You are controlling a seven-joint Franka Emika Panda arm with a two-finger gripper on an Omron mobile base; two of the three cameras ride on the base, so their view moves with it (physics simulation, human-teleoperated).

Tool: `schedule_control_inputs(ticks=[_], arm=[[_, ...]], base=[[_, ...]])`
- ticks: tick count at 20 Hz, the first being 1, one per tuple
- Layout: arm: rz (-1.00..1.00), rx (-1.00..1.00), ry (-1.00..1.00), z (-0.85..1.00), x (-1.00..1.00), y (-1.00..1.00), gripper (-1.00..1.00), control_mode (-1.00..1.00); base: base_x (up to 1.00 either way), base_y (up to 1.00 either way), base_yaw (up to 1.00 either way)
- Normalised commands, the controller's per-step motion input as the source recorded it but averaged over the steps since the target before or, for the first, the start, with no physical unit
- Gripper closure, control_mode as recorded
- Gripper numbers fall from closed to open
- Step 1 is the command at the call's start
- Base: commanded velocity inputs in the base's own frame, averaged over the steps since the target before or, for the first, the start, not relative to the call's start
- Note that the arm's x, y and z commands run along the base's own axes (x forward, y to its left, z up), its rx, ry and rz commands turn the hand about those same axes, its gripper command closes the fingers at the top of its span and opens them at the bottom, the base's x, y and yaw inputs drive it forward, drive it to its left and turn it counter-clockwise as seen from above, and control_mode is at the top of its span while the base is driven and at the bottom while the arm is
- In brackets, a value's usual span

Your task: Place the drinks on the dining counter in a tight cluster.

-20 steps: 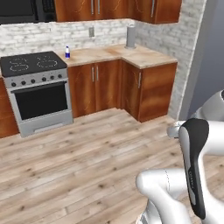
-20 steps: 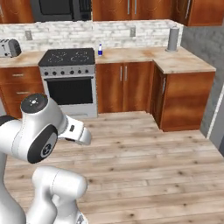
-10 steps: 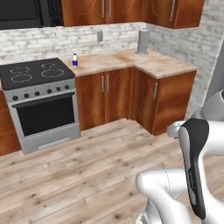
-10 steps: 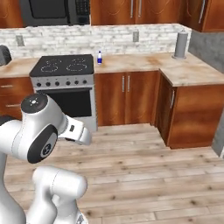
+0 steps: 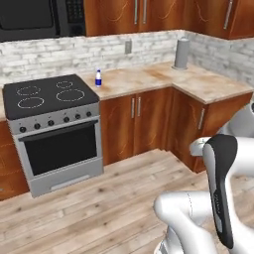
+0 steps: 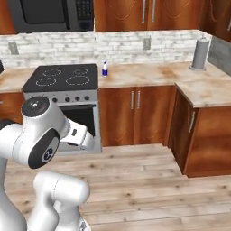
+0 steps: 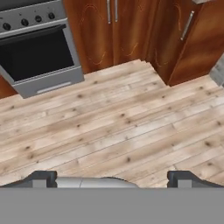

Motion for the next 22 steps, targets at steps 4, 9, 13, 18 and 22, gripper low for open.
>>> schedule_control_inputs(ticks=[4, 9, 13, 18, 22], arm=[[0.0, 0.0, 0.0, 0.0, 0.0, 0.0, -1.0, 1.0], [0.0, 0.0, 0.0, 0.0, 0.0, 0.0, -1.0, 1.0], [0.0, 0.0, 0.0, 0.0, 0.0, 0.0, -1.0, 1.0], [0.0, 0.0, 0.0, 0.0, 0.0, 0.0, -1.0, 1.0], [0.0, 0.0, 0.0, 0.0, 0.0, 0.0, -1.0, 1.0]], base=[[1.0, 0.0, 0.22], [1.0, 0.0, 0.31], [1.0, -0.2, 0.32], [1.0, -0.84, 0.08], [0.69, -0.45, 0.0]])
